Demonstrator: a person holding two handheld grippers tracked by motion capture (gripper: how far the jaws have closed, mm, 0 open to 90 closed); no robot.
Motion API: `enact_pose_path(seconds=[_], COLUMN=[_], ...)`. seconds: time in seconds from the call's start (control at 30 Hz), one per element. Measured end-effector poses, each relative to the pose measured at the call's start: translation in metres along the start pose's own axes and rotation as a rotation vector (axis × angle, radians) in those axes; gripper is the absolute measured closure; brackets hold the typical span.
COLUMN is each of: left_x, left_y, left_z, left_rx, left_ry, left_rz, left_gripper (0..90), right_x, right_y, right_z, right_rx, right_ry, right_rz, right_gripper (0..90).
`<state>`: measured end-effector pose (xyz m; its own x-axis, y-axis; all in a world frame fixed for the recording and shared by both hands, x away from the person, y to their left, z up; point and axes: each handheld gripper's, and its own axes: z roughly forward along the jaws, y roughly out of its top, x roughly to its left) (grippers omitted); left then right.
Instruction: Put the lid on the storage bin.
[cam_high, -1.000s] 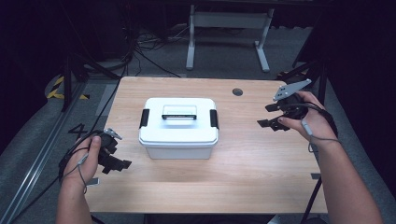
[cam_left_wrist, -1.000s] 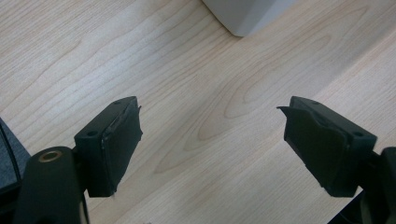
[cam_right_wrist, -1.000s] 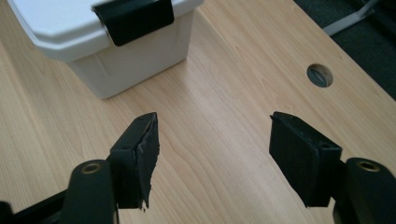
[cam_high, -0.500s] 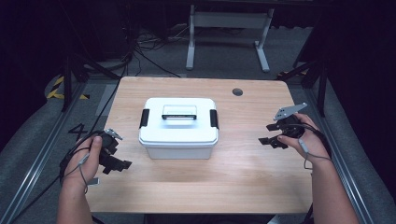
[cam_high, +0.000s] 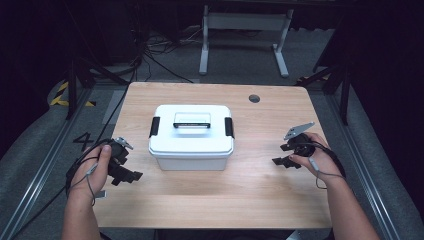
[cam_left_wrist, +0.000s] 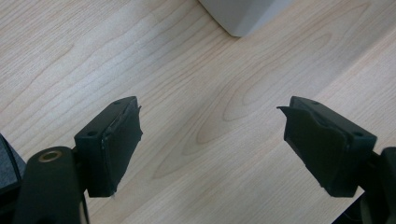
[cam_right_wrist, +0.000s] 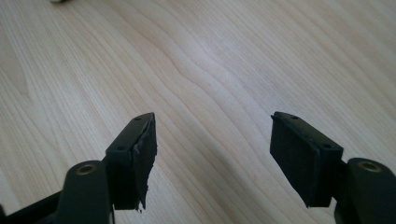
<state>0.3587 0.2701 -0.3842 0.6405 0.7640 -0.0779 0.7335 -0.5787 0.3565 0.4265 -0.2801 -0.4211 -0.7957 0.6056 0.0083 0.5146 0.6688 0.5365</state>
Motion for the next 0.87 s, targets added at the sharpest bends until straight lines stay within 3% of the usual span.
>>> enact_pose_path(seconds=[0.27,0.67,0.87], left_x=[0.001,0.005,0.008], left_y=[0.002,0.007,0.01], left_z=[0.006,0.014,0.015], left_rx=[0.025,0.053,0.041], left_ry=[-0.002,-0.005,0.007], left_rz=[-0.007,0.001,-0.029], left_gripper=[19.4,19.4,18.5], right_x=[0.003,0.001,0.0], right_y=[-0.003,-0.01,-0.014], right_z=[0.02,0.032,0.033], right_rx=[0.042,-0.001,0.009], right_ry=[0.012,-0.027,-0.034], right_rz=[0.008,0.038,0.062], right_gripper=[32.0,31.7,31.0])
